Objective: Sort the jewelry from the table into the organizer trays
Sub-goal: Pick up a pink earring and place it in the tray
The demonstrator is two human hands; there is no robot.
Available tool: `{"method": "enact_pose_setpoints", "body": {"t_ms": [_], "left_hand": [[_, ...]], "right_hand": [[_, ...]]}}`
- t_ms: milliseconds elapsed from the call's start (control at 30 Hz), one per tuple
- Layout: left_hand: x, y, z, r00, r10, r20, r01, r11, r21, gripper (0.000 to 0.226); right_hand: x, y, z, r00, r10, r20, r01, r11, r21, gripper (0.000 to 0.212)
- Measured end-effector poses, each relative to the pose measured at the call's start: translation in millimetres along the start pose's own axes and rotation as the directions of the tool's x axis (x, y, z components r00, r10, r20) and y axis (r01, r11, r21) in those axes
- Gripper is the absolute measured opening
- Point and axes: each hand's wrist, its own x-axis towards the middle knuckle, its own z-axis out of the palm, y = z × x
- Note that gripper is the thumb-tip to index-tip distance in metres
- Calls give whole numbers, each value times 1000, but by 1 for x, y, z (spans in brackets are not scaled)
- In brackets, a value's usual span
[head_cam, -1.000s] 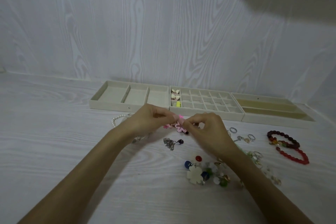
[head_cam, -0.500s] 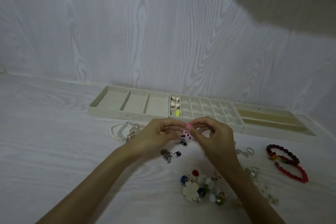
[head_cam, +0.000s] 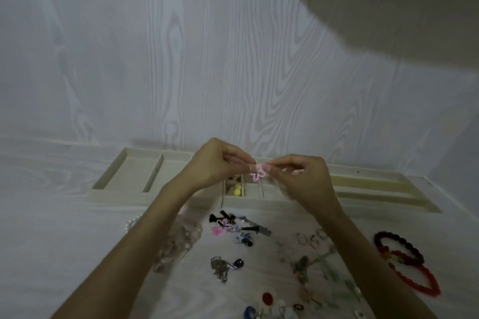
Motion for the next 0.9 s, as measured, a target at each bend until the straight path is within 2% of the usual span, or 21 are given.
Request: {"method": "enact_pose_setpoints", "body": {"t_ms": [133,233,400,633,767,900], "left_hand": [[44,-20,2,992,-57,-116,76,983,166,11],[65,-33,11,981,-122,-149,163,938,305,16],[78,-44,19,983,-87,-159,154,863,481,10],[78,-51,25,991,-66,-116,121,810,574,14],[80,-56,30,992,-35,-119,103,765,635,18],[82,-58,32,994,-35,-104,97,722,685,18]], "right_hand": [[53,16,9,994,56,92,-40,986,-165,10],[78,37,20,982,128,137,-85,956,-280,12],[98,55,29,953,186,239,-89,926,-367,11],[106,58,31,908,241,344,-75,899,-431,12],[104,61,35,908,255,332,-88,891,-445,10],[101,66,42,913,235,333,-39,864,-502,11]]}}
